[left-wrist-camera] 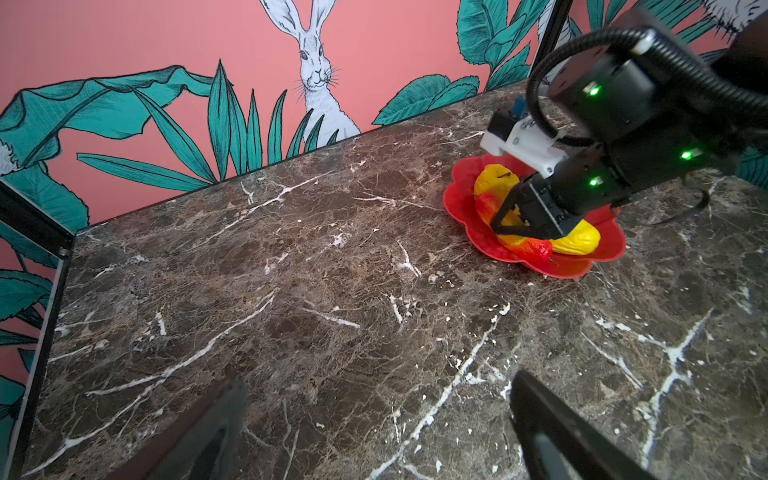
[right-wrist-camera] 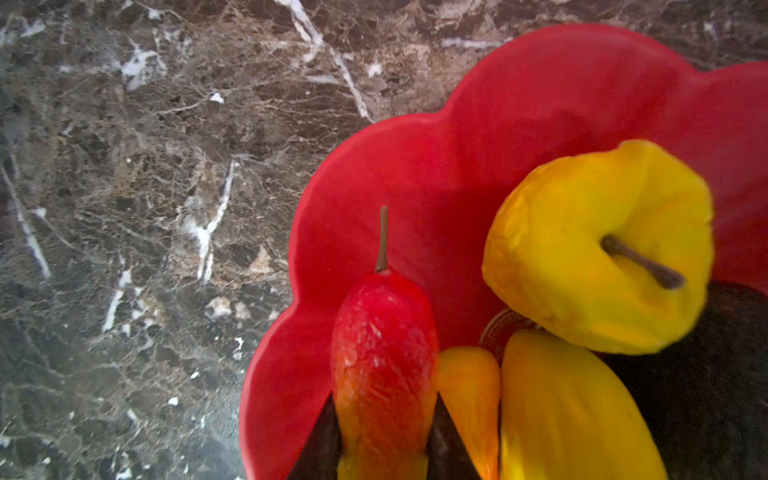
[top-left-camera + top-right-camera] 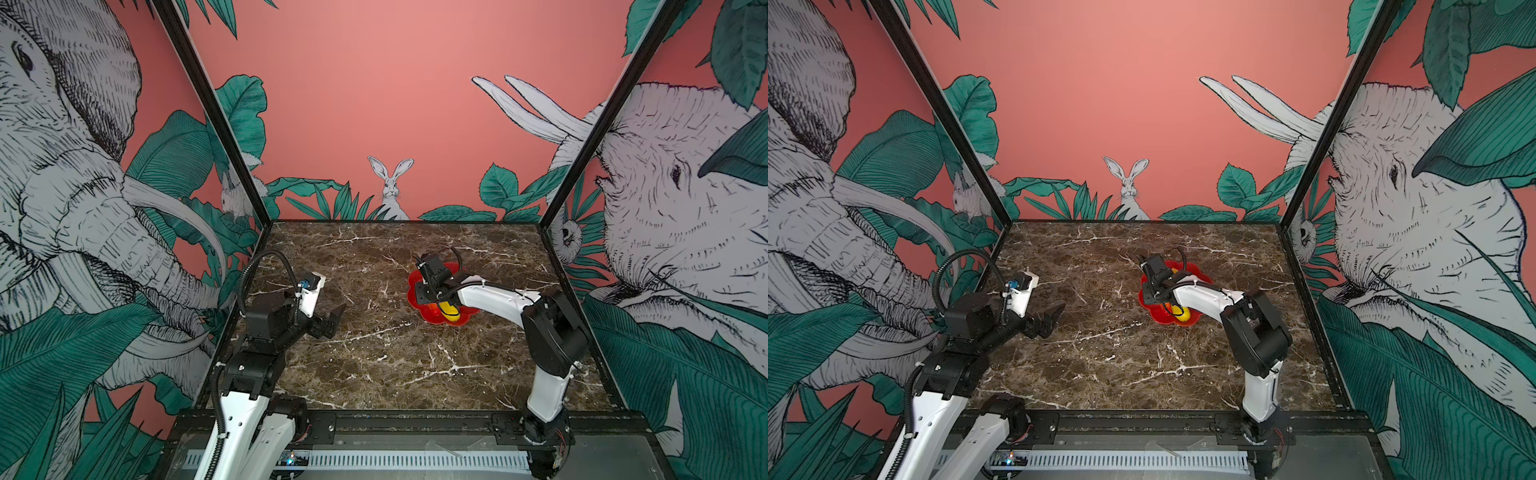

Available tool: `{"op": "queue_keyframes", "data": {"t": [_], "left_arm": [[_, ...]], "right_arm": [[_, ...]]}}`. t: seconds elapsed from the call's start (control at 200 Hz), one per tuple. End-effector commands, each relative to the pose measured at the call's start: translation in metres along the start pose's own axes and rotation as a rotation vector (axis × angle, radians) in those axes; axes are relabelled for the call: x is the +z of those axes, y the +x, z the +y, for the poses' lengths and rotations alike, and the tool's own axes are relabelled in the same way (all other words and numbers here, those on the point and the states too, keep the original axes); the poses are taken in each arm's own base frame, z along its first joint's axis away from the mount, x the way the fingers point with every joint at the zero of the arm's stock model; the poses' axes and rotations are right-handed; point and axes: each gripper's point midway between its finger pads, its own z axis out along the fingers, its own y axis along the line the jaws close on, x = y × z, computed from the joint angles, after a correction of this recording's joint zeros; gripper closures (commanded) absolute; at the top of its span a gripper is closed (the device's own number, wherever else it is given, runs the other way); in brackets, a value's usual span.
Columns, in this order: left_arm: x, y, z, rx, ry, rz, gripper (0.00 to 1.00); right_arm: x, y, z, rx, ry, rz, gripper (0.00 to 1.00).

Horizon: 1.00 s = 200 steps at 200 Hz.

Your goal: Place and organize the fake fruits in the fruit bowl

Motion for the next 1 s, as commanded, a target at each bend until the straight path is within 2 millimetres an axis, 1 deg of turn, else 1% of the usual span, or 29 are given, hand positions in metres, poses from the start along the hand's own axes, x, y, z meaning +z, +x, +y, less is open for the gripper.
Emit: {"op": "queue_keyframes", "data": {"t": [0.0, 0.08, 0.165, 0.25, 0.335, 0.39, 0.54, 0.63, 0.725, 0.74, 0.77, 0.785, 0.795, 0.815, 0.83, 0.84, 0.855, 0.921, 0.996], "left_arm": [[-0.001, -0.001, -0.001, 0.012, 0.002, -0.009, 0.0], [-0.001, -0.001, -0.001, 0.013, 0.001, -0.01, 0.0], [-0.001, -0.001, -0.001, 0.014, 0.0, -0.011, 0.0], [-0.001, -0.002, -0.001, 0.015, 0.003, -0.013, 0.0], [0.0, -0.002, -0.003, 0.016, 0.013, -0.015, 0.0], [0.0, -0.002, -0.003, 0.016, 0.013, -0.015, 0.0], [0.001, -0.002, -0.003, 0.015, 0.014, -0.012, 0.0], [0.002, -0.001, -0.003, 0.012, 0.017, -0.007, 0.0], [0.002, 0.0, -0.003, 0.011, 0.019, -0.005, 0.0], [0.002, -0.001, -0.003, 0.01, 0.019, -0.006, 0.0], [0.002, -0.001, -0.003, 0.01, 0.019, -0.006, 0.0], [0.002, 0.0, -0.003, 0.009, 0.019, -0.005, 0.0], [0.003, 0.001, -0.002, 0.008, 0.018, -0.001, 0.0], [0.003, 0.0, -0.002, 0.007, 0.017, -0.002, 0.0], [0.003, 0.0, -0.002, 0.007, 0.015, -0.001, 0.0], [0.003, 0.001, -0.002, 0.006, 0.013, 0.0, 0.0], [0.004, 0.001, -0.001, 0.004, 0.01, 0.003, 0.0], [0.004, 0.002, 0.003, 0.004, -0.009, 0.008, 0.0], [0.007, 0.002, 0.012, -0.005, -0.057, 0.01, 0.0]], "right_arm": [[-0.002, -0.03, 0.008, 0.061, -0.036, -0.069, 0.84], [0.003, -0.029, 0.007, 0.069, -0.034, -0.062, 0.81], [0.006, -0.026, 0.006, 0.075, -0.042, -0.057, 0.71], [0.006, -0.026, 0.007, 0.073, -0.051, -0.057, 0.64], [0.001, -0.028, 0.008, 0.064, -0.058, -0.063, 0.6], [-0.003, -0.029, 0.008, 0.055, -0.058, -0.067, 0.56], [-0.023, -0.039, 0.009, 0.026, -0.067, -0.096, 0.46], [-0.041, -0.046, 0.01, 0.005, -0.07, -0.119, 0.4], [-0.069, -0.055, 0.013, -0.035, -0.102, -0.166, 0.32], [-0.073, -0.056, 0.015, -0.05, -0.113, -0.172, 0.29], [-0.087, -0.062, 0.02, -0.087, -0.148, -0.202, 0.24], [-0.087, -0.055, 0.019, -0.109, -0.152, -0.193, 0.2], [-0.09, -0.054, 0.02, -0.121, -0.16, -0.196, 0.19], [-0.097, -0.054, 0.021, -0.15, -0.174, -0.209, 0.13], [-0.097, -0.051, 0.022, -0.173, -0.182, -0.206, 0.09], [-0.107, -0.053, 0.023, -0.187, -0.195, -0.227, 0.06], [-0.113, -0.053, 0.024, -0.207, -0.203, -0.238, 0.01], [-0.136, -0.051, 0.02, -0.284, -0.208, -0.284, 0.0], [-0.157, -0.049, -0.002, -0.323, -0.129, -0.355, 0.0]]}}
